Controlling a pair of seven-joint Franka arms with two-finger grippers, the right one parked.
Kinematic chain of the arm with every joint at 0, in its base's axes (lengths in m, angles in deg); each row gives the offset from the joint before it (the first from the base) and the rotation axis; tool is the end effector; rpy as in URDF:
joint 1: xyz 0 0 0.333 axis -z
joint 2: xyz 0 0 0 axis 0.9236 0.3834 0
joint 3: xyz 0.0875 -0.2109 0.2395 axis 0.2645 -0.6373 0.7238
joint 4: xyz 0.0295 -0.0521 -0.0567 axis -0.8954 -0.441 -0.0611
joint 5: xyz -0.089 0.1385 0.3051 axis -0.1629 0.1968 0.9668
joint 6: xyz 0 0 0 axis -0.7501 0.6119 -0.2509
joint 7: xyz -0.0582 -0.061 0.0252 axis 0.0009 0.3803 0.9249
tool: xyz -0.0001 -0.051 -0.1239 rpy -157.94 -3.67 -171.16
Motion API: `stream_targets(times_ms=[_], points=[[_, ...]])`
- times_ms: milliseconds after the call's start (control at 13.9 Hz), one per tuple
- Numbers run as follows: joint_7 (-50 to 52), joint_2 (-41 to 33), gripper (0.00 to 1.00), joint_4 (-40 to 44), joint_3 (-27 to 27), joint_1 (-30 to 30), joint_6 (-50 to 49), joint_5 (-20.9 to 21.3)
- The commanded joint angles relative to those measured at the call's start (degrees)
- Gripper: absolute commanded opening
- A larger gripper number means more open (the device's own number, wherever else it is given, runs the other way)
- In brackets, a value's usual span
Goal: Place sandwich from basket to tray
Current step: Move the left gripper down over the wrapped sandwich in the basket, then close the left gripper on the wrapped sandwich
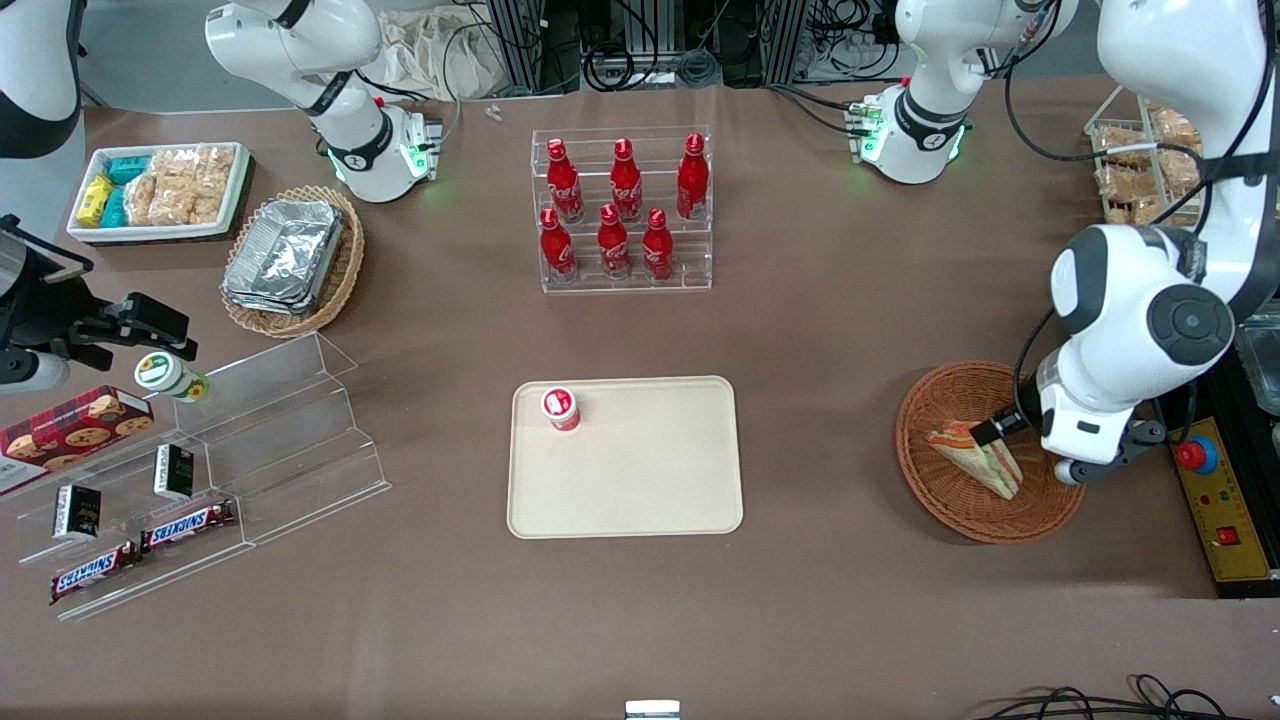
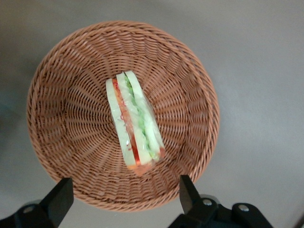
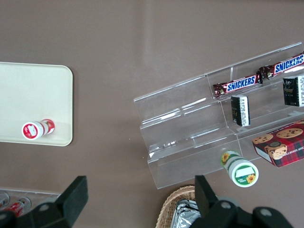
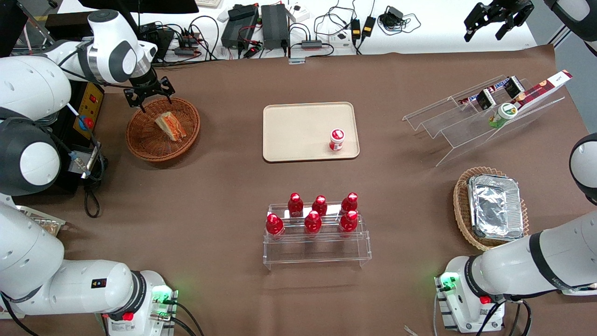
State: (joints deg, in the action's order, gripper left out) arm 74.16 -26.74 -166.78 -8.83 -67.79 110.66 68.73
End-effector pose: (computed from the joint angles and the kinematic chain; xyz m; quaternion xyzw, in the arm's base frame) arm 0.5820 -0.0291 0.3610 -0.9660 -0.2580 0.0011 0.0158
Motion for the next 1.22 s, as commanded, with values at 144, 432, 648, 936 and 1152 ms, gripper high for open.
stream_targets(times_ms=[144,432,648,936,1152], points=[[16.59,5.24,0.98,0.94,-0.2,-1.6,4.55,0.05],[19.71,7.97,0.98,0.5,-0.2,-1.87,8.51,0.31],[19.8,9.64,0.95,-0.9,-0.2,-1.87,12.19,0.84],[19.62,10.09,0.83,-2.58,-0.11,-1.95,15.2,1.02],[19.88,9.39,0.56,-2.49,-0.02,-2.04,14.67,1.02]])
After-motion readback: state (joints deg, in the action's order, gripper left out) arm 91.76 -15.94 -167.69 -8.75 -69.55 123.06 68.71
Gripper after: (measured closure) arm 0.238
